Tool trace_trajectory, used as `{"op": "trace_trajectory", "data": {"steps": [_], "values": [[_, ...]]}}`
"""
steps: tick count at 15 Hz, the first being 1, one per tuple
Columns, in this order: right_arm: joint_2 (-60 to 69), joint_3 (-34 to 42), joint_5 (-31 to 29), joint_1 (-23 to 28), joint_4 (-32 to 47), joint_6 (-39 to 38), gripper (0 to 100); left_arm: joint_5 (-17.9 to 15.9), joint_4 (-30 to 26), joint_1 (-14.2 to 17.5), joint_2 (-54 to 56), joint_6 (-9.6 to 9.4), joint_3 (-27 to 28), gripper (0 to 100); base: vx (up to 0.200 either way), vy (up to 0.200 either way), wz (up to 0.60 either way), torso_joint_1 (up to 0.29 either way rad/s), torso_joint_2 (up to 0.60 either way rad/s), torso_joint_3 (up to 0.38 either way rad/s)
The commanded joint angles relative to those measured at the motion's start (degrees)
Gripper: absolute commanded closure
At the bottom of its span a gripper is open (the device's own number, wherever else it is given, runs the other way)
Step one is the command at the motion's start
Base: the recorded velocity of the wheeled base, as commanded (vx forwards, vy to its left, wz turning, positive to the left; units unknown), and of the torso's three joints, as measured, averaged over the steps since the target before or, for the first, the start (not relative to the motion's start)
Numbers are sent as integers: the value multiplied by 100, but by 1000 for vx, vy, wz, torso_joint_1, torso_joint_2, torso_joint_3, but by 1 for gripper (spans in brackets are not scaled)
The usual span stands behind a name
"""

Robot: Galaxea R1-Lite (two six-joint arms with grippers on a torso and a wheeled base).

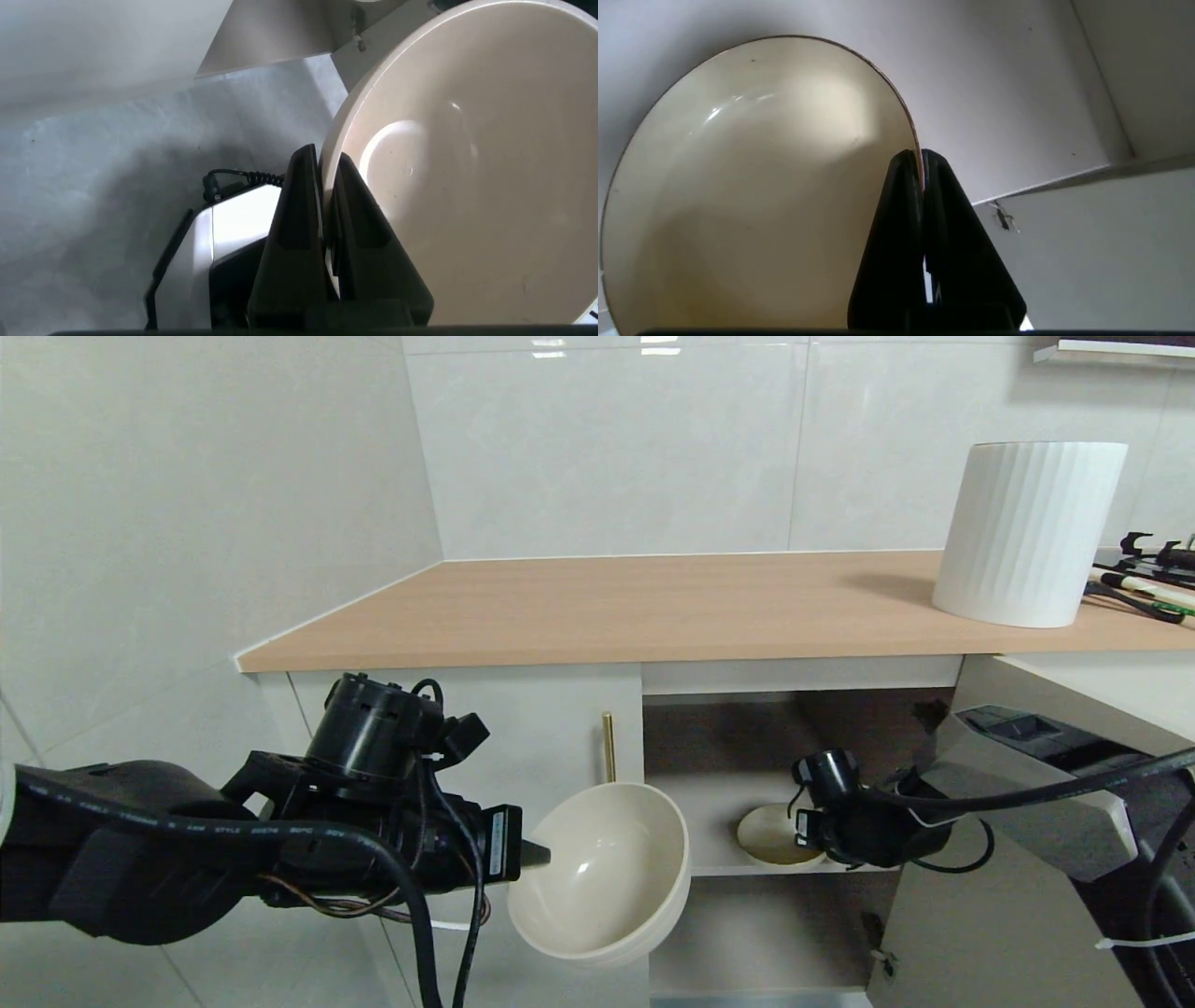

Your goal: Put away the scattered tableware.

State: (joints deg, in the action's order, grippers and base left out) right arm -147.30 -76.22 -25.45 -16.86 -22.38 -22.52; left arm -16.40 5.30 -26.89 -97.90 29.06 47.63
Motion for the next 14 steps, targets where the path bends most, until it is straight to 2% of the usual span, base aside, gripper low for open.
{"op": "trace_trajectory", "data": {"steps": [1, 13, 14], "values": [[-132, -236, -65, -2, -3, -16, 100, 5, -3, 0, -10, 3, -8, 100, 0, 0, 0, 0, 0, 0], [-361, -790, -408, -28, 6, -25, 100, 5, -3, 0, -10, 12, 1, 100, 0, 0, 0, 0, 0, 0], [-387, -798, -425, -28, -21, -34, 0, 5, -3, 0, -10, 3, 1, 100, 0, 0, 0, 0, 0, 0]]}}
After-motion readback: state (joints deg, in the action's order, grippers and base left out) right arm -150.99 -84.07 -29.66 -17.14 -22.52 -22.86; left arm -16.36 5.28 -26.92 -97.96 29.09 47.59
